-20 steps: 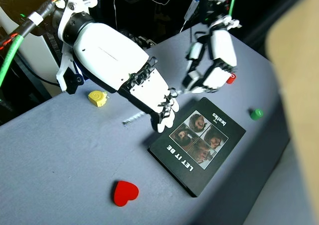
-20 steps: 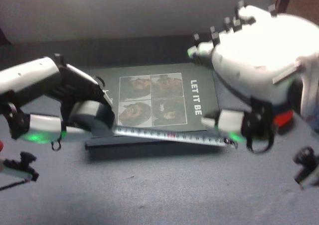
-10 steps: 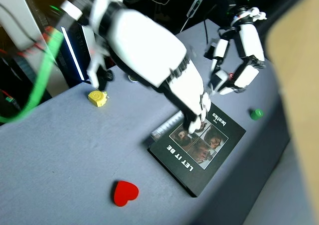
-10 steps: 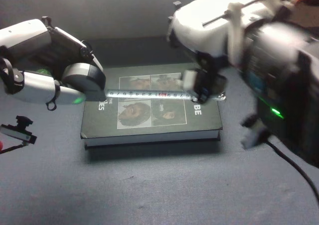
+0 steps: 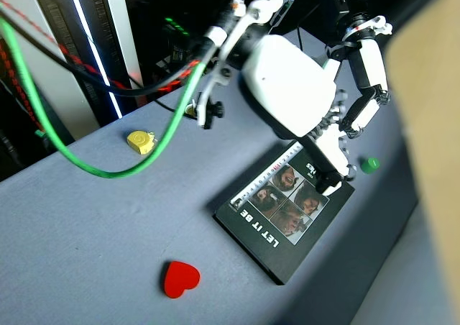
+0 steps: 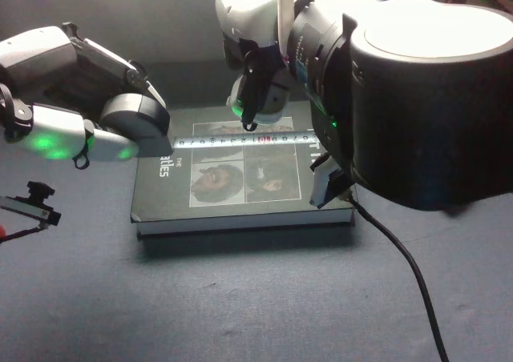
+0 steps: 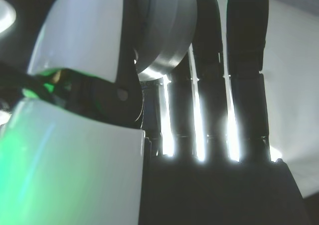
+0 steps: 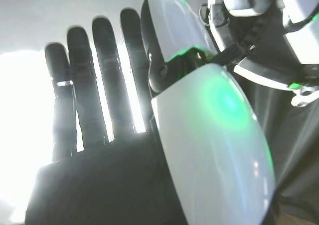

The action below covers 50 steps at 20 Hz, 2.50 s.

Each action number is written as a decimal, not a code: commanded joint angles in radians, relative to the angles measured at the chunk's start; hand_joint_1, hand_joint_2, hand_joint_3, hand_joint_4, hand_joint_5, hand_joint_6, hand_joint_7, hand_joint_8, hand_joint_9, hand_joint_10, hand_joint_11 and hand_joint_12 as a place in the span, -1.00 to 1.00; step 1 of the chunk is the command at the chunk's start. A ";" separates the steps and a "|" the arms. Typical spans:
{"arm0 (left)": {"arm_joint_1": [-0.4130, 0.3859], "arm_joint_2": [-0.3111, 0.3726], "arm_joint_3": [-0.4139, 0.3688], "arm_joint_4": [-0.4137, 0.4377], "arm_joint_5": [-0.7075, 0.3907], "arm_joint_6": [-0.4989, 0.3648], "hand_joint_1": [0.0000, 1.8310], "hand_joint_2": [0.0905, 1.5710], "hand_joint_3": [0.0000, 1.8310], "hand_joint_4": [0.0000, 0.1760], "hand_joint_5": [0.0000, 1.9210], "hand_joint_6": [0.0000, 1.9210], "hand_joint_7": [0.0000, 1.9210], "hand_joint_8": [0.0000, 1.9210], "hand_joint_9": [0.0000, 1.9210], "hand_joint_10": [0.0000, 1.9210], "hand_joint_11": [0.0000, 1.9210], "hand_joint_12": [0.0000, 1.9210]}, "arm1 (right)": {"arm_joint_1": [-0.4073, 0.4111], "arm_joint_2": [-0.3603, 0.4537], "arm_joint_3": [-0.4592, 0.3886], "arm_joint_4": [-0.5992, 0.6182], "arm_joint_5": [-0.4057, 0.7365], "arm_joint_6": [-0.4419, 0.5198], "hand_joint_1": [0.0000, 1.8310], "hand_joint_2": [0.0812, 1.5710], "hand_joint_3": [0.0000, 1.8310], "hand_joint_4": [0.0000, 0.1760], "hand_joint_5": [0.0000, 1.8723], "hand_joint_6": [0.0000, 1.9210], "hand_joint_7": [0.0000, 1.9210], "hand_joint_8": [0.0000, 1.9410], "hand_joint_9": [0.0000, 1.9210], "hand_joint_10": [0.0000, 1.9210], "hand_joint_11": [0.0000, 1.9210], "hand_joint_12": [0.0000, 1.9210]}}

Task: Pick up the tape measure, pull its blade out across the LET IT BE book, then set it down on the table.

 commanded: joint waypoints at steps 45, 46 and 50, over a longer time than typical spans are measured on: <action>0.004 -0.052 0.134 0.141 -0.225 -0.150 0.52 0.33 -1.00 -1.00 0.08 -0.32 0.10 -0.13 0.06 0.23 0.05 0.01 | -0.162 0.016 -0.021 -0.267 -0.041 0.060 0.11 0.53 -0.99 -1.00 -0.18 0.30 -0.17 -0.98 -0.27 -0.98 -0.72 0.06; 0.004 -0.052 0.135 0.143 -0.226 -0.150 0.52 0.33 -1.00 -1.00 0.08 -0.32 0.10 -0.14 0.05 0.24 0.04 0.01 | -0.162 0.016 -0.021 -0.268 -0.041 0.060 0.09 0.55 -1.00 -1.00 -0.20 0.38 -0.15 -0.98 -0.26 -0.98 -0.72 0.08; 0.005 -0.052 0.137 0.147 -0.227 -0.150 0.52 0.33 -1.00 -1.00 0.07 -0.32 0.10 -0.14 0.05 0.24 0.04 0.02 | -0.162 0.018 -0.019 -0.268 -0.042 0.061 0.08 0.46 -1.00 -1.00 -0.19 -0.80 -0.15 -1.00 -0.27 -0.99 -0.71 0.04</action>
